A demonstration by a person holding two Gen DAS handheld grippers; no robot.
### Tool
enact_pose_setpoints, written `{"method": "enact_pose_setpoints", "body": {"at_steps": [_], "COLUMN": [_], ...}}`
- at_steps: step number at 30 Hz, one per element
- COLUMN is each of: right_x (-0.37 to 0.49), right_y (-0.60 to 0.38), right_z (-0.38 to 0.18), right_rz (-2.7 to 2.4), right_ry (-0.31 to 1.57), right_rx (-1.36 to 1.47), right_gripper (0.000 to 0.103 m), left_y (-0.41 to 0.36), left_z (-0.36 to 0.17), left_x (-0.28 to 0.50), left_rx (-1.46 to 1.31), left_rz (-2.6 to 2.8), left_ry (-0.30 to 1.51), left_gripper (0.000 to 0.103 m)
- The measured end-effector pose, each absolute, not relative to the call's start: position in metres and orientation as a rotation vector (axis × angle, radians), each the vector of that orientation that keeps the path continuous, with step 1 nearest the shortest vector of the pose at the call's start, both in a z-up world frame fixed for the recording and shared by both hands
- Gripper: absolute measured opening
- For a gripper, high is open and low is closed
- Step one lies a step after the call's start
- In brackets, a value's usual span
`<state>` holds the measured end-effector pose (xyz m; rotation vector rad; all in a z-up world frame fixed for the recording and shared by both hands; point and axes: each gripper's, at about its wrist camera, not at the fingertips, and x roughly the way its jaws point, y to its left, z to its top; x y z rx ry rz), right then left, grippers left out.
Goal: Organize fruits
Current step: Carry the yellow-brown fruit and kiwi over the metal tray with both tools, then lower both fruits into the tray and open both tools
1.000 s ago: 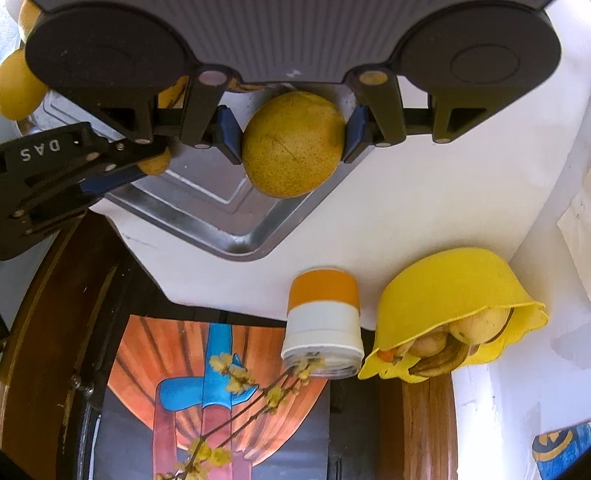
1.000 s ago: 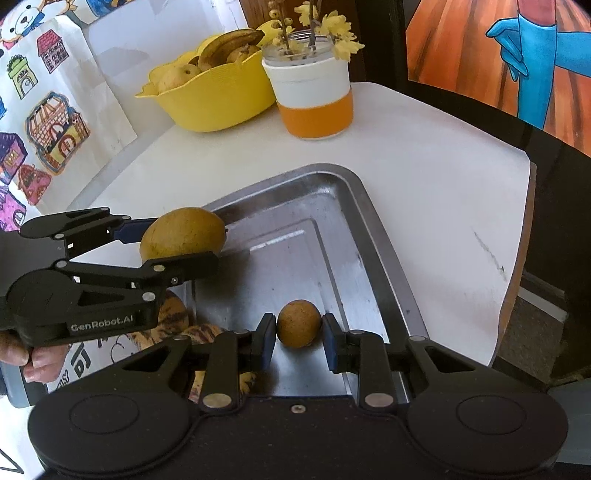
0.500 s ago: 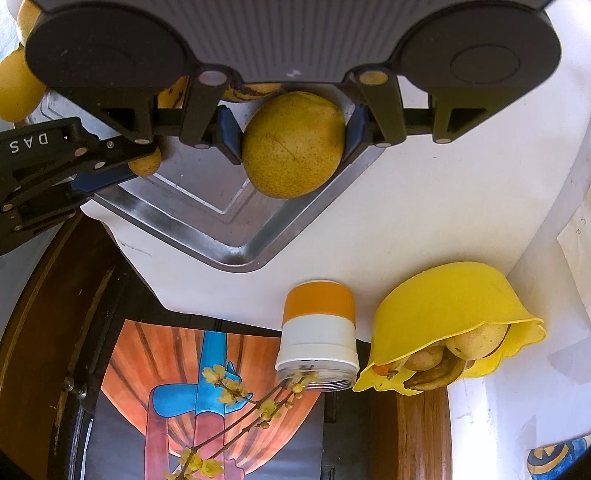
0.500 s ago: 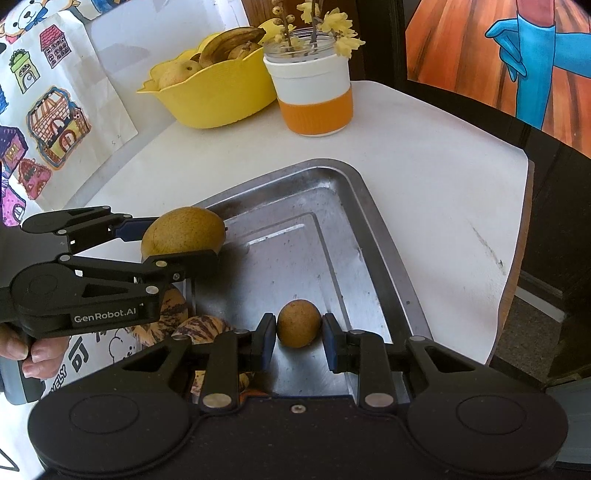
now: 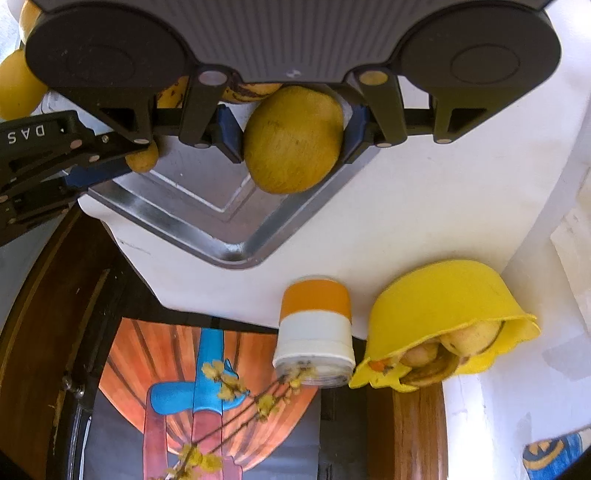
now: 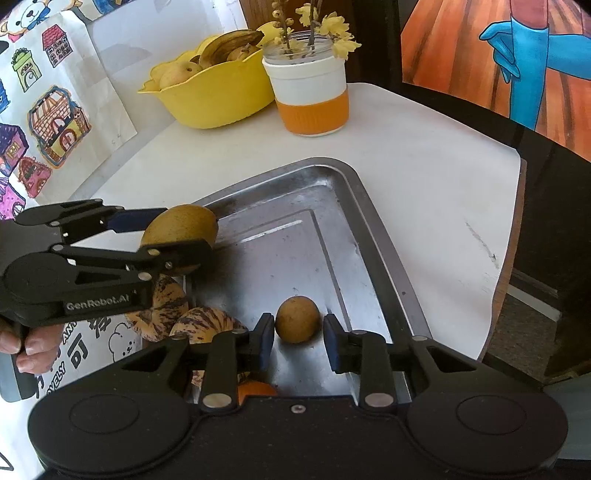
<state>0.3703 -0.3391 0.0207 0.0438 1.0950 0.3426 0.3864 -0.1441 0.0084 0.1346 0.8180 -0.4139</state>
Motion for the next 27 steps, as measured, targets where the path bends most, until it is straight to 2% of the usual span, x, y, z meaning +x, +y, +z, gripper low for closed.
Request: {"method": "enact_pose_setpoints", "body": {"at_steps": [3, 8, 15, 17, 21, 27], "right_x": [0.366, 0.358, 0.345, 0.341, 0.33, 0.306], "right_y": [-0.339, -0.338, -0.333, -0.332, -0.33, -0.327], "right_z": [0.023, 0.029, 0.042, 0.045, 0.054, 0.066], "right_rz": [0.33, 0.304, 0.268, 0.26, 0.223, 0.165], "right_ry": [1.083, 1.035, 0.963, 0.941, 0.884, 0.77], "right_rx": [0.034, -0.007, -0.034, -0.043, -0.058, -0.071], "right_gripper": [0.036, 0.05, 0.065, 0.071, 0.08, 0.091], "left_y": [-0.143, -0.139, -0.125, -0.122, -0.116, -0.11], "left_z": [0.013, 0.021, 0.029, 0.032, 0.04, 0.049], "left_x": [0.385, 0.382, 0.38, 0.376, 0.368, 0.353], "left_rx": [0.133, 0.123, 0.066, 0.047, 0.03, 0.005], "left_rz": [-0.408, -0.377, -0.304, -0.282, -0.248, -0.214], "left_ry": [0.805, 0.78, 0.777, 0.764, 0.732, 0.708], "left_gripper": [0.064, 0.078, 0.09, 0.098, 0.102, 0.102]}}
